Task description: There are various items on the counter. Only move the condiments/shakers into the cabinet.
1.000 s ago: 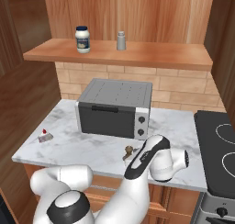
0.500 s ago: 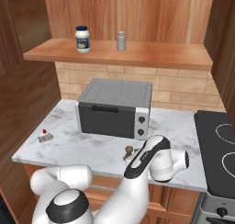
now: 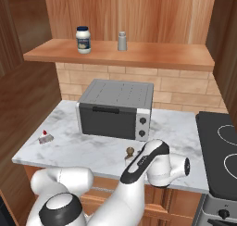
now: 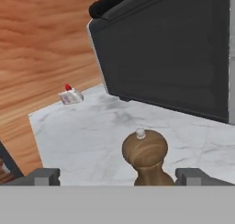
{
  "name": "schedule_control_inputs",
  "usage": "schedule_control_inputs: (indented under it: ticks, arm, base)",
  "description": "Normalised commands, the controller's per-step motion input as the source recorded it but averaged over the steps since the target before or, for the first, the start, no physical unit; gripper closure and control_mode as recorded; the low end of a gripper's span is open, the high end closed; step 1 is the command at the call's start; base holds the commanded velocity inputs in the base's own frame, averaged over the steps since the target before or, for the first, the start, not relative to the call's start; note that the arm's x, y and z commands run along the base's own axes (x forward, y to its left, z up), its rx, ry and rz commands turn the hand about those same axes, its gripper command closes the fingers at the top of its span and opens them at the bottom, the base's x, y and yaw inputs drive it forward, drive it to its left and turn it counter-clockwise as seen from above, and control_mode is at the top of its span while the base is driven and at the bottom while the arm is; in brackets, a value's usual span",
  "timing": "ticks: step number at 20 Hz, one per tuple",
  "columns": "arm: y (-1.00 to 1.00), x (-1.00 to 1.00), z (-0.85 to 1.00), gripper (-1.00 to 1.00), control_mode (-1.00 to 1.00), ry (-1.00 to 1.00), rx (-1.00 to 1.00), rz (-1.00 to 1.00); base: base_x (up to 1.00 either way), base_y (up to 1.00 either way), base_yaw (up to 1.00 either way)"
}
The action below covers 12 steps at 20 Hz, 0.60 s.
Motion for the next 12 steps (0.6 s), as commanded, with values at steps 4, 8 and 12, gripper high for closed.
schedule_control_inputs:
  ticks: [4,8,12]
  arm:
    - [0.0,0.0,-0.06,-1.0,-1.0,0.0,0.0,-0.01]
    - [0.05,-0.04,-0.05,-1.0,-1.0,0.0,0.0,0.0]
    - [0.02,-0.05,-0.03,-1.0,-1.0,0.0,0.0,0.0]
  base:
    - [0.0,0.0,0.0]
    - [0.0,0.0,0.0]
    - [0.0,0.0,0.0]
